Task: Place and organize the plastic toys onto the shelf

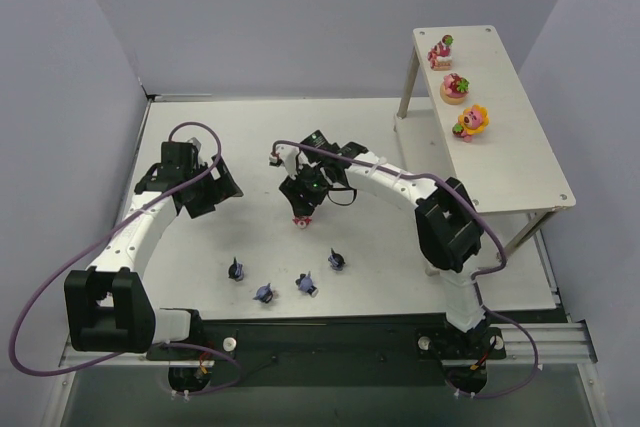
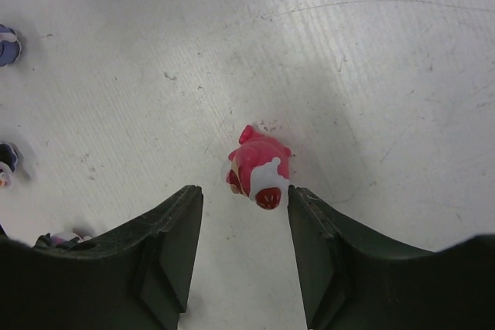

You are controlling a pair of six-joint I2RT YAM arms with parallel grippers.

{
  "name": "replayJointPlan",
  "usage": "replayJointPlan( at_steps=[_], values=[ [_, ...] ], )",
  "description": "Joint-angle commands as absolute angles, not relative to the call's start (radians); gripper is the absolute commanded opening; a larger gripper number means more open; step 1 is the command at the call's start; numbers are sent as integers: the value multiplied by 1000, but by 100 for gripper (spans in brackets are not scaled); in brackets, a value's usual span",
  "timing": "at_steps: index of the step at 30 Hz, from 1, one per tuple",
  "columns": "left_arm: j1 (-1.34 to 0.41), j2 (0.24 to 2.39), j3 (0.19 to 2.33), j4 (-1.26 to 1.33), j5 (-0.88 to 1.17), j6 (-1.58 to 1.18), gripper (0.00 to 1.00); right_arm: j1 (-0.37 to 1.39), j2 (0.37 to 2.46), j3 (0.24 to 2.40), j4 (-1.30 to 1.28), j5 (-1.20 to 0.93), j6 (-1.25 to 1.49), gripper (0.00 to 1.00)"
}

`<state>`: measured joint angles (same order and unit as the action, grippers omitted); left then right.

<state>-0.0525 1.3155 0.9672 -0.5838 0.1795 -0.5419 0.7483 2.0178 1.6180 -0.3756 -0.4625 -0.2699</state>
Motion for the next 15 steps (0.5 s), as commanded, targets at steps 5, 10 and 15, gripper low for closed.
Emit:
replayJointPlan(
  at_steps=[5, 10, 15],
  values=[
    [-52, 1313, 1022, -592, 170, -532, 94, 778, 2082, 1658, -411, -496, -319, 47],
    [-52, 1318, 1022, -594, 173, -534, 94, 781, 2111, 1674, -410, -463, -307, 44],
    [-52, 1316, 1019, -595, 169, -531, 94, 781, 2121, 1680, -410, -426, -287, 38]
  ],
)
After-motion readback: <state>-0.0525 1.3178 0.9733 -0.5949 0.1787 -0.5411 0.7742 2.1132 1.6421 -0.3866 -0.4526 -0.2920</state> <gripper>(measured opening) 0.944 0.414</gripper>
